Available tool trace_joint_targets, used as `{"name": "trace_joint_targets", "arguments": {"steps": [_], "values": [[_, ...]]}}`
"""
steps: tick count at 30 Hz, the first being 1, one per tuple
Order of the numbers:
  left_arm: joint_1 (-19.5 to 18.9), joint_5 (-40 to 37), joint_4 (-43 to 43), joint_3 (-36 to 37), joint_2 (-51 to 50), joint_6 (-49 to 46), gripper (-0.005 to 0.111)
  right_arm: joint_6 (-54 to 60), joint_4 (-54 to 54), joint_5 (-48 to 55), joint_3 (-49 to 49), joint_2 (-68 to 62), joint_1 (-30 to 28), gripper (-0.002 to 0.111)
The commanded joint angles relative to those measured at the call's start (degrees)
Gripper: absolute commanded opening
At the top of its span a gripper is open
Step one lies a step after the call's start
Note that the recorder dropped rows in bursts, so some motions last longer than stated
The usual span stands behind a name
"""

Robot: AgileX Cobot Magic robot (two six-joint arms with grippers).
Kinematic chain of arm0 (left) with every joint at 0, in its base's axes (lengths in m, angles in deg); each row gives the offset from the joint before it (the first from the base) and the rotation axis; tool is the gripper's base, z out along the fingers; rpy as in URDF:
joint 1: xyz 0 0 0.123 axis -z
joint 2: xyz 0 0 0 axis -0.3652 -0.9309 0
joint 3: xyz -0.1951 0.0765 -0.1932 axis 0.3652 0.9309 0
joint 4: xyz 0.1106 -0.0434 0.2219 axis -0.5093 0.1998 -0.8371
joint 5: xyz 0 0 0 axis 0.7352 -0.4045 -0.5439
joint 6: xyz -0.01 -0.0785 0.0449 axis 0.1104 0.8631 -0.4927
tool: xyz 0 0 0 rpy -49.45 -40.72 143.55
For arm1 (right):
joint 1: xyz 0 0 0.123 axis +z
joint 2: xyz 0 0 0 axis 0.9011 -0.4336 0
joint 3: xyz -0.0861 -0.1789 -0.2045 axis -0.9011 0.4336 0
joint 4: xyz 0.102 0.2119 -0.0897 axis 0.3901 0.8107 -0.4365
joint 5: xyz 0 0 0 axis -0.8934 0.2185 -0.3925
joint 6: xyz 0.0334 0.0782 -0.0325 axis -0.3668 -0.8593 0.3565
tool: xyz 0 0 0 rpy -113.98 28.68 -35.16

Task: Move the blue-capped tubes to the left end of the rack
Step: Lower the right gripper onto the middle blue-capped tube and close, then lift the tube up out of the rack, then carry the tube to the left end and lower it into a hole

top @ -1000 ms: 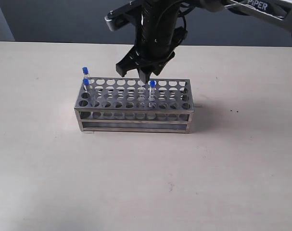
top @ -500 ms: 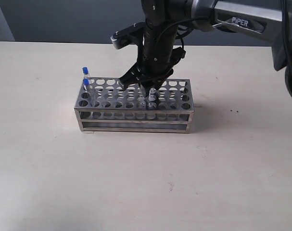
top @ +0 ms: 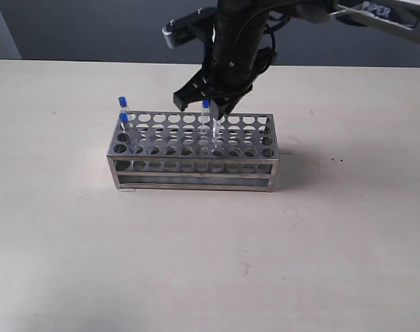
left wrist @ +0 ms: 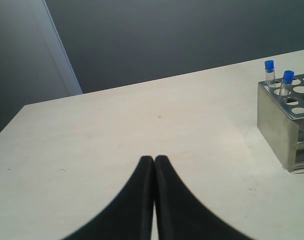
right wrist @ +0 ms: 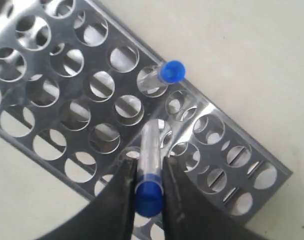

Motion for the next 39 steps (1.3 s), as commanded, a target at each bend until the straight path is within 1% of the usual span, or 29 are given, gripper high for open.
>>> {"name": "trace_joint_targets", "arguments": {"steps": [1,7,9,14,17,19,25,29,33,39], "values": [[0.3,0.7,-0.2,-0.1,-0.3,0.2,0.0,0.3,0.5,-0.1,-0.2,4.7,0.2,0.0],[0.3,0.7,-0.2,-0.1,-0.3,0.2,0.0,2.5,3.1,-0.1,-0.2,8.5,0.7,0.0],[0.3,0.7,-0.2,-0.1,-0.3,0.2,0.0,4.4,5.6,-0.3,-0.2,9.1,1.2,0.0],[0.3,0.7,-0.2,-0.1,-0.3,0.2,0.0,10.3,13.5,-2.6,-1.5,8.4,4.0,0.0],[0.3,0.7,-0.2,-0.1,-0.3,0.2,0.0,12.5,15.5,-4.7,-4.1,5.9,5.8,-0.001],[0.3,0.7,-0.2,-0.1,-0.3,0.2,0.0,12.5,15.6,-4.5,-6.8,3.6,6.5,-0.001],[0.3,0.7,-0.2,-0.1,-0.3,0.2,0.0,12.6,15.6,1.6,-17.2,-5.0,7.4,-0.001],[0.3,0.7,-0.2,-0.1,-0.3,0.2,0.0,12.5,14.9,3.0,-21.6,-8.4,7.4,-0.001],[0.3,0.7,-0.2,-0.1,-0.3,0.2,0.0,12.1,14.2,3.0,-22.5,-9.5,7.4,-0.001],[0.3,0.7,-0.2,-0.1,-0.3,0.2,0.0,10.2,10.2,3.0,-22.5,-9.9,7.4,-0.001]]}}
